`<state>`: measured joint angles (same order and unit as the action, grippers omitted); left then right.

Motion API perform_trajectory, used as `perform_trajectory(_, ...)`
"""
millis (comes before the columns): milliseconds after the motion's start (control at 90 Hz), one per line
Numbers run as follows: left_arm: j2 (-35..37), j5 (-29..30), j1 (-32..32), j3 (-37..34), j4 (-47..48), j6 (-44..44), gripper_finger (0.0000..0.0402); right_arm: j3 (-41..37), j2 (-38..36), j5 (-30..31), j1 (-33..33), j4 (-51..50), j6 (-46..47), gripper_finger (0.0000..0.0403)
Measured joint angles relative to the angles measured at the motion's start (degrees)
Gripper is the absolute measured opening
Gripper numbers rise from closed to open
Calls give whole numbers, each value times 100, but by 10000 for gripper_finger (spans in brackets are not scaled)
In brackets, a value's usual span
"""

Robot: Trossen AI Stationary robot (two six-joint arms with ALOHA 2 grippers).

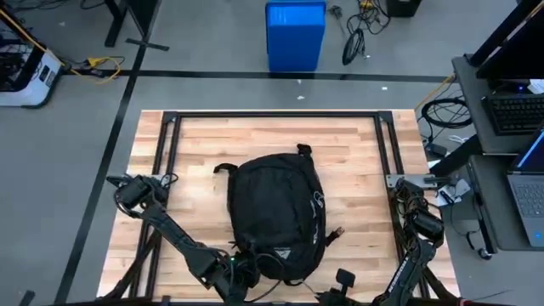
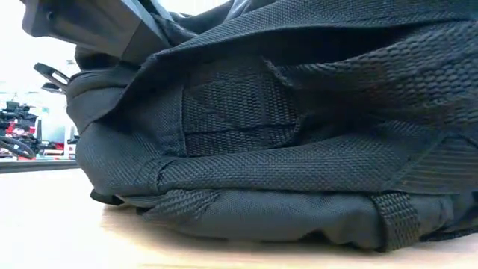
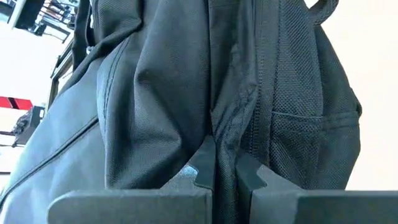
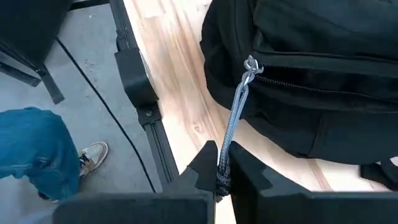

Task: Unpack backpack
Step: Close the black backpack

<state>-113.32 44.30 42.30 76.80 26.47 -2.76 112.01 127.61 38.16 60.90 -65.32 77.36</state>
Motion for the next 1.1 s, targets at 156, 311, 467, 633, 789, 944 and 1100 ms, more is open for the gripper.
perform_trajectory(156,-7,67,92,-36,-92,-40,2,2,0,454,30,147,-459,31)
perform_trajectory(311,-15,0,127,-46,131,-21,23,7,-2,243,59,179,-887,94)
perform_trajectory(467,-15,32,151,-43,634,-267,54,94,-15,183,76,-512,-1036,142)
perform_trajectory(633,-15,194,145,-40,1176,-403,64,173,-28,740,-89,-1504,-1861,169)
perform_trajectory(789,-15,190,147,-31,1327,-420,65,174,-28,1336,-506,-1772,-3631,181)
perform_trajectory(944,-15,173,164,-29,1332,-403,65,171,-28,1401,-1048,-1756,-4980,185)
perform_trajectory(1100,-15,159,169,-25,1330,-398,65,-25,-28,1189,-1424,-1645,-5902,185)
